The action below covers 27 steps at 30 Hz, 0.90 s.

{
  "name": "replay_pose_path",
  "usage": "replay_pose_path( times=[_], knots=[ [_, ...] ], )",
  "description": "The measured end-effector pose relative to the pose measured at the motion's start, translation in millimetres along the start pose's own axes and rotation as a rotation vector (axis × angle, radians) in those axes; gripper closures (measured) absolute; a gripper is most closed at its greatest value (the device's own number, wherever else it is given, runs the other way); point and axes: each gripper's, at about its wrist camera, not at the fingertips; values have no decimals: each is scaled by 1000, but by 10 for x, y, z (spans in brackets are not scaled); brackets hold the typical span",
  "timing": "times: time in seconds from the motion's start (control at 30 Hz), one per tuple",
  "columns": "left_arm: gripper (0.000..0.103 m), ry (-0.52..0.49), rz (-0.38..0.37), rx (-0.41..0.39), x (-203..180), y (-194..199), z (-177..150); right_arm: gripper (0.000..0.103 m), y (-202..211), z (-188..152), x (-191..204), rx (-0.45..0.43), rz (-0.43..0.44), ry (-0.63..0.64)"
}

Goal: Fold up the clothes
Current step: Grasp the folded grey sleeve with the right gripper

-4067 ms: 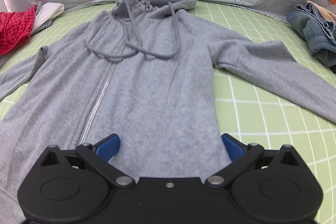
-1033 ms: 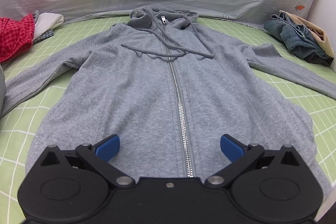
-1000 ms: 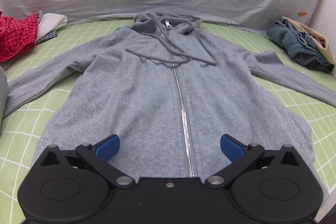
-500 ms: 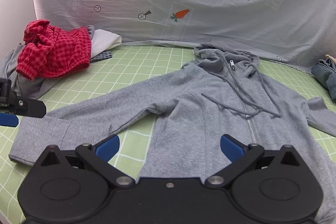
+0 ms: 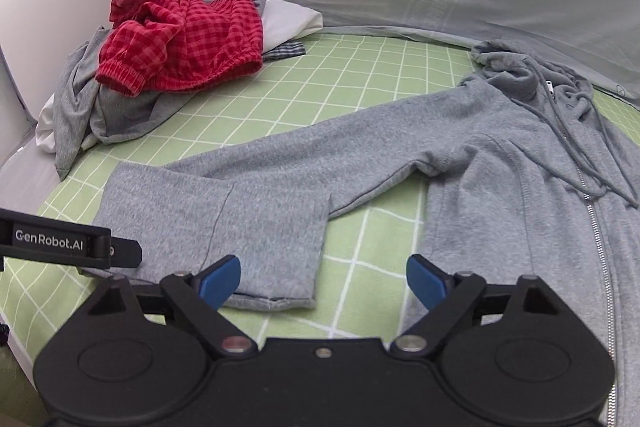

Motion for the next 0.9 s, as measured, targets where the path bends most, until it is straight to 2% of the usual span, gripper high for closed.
replay_pose_path(
  times=[0.13,0.2,0.27,0.3,0.37,0.53,0.7,0.9],
  knots=[
    [13,0,0,20,5,-27,-43,41,-97,6,78,35,31,20],
    [13,-4,3,26,-2,-36,-59,46,-124,7,92,43,46,26],
    [13,-5,4,31,-7,-47,-63,62,-135,10,104,44,63,41],
    [13,-4,4,33,-8,-52,-61,66,-136,16,108,42,64,52],
    [13,-6,8,34,-18,-56,-52,89,-135,32,102,41,68,64],
    [13,-18,12,30,-88,-42,-24,95,-106,88,-10,25,92,28],
    [13,-41,17,24,-243,-23,8,95,-21,194,-126,-1,77,11],
    [13,-65,9,13,-521,-12,40,95,52,299,-449,-23,55,-30]
  ],
)
Point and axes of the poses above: each gripper's, at about its wrist camera, not at the fingertips, and y roughly against the way its jaws point, x to its left, z to its top, and after that the axes turned 6 degrees about -z, right-handed
